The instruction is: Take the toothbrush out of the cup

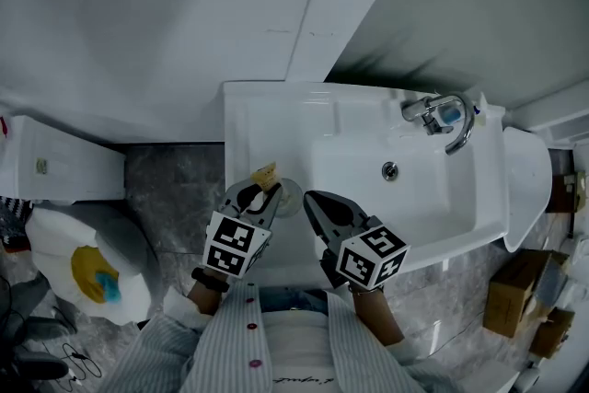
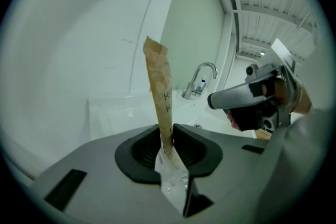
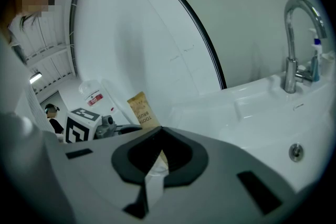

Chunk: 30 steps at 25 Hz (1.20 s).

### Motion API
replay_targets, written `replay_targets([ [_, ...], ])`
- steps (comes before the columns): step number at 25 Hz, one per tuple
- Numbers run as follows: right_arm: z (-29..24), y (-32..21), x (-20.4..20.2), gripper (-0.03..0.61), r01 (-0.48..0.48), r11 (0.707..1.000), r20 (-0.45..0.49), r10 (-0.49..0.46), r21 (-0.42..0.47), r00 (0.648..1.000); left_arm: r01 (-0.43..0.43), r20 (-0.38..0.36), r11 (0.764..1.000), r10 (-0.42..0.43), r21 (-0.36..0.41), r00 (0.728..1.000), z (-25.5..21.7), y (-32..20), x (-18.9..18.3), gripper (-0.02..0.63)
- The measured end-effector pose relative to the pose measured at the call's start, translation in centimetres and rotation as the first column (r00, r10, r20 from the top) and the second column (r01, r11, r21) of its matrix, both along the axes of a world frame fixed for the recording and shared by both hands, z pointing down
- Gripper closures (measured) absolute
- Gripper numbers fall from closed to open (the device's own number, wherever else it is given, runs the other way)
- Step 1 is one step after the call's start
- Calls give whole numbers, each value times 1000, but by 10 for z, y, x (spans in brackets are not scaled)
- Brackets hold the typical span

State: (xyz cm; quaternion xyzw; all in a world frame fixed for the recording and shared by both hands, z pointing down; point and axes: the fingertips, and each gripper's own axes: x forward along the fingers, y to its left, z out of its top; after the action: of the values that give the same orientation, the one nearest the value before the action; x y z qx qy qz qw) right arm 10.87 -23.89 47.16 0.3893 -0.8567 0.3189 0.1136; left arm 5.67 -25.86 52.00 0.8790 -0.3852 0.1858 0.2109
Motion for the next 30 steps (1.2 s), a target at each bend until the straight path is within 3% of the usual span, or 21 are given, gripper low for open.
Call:
replay_targets([
  [30,-38,15,-5,568,0,993,31,-3,116,1000,12,-72,993,-3,115,997,-56,16,-3,561],
])
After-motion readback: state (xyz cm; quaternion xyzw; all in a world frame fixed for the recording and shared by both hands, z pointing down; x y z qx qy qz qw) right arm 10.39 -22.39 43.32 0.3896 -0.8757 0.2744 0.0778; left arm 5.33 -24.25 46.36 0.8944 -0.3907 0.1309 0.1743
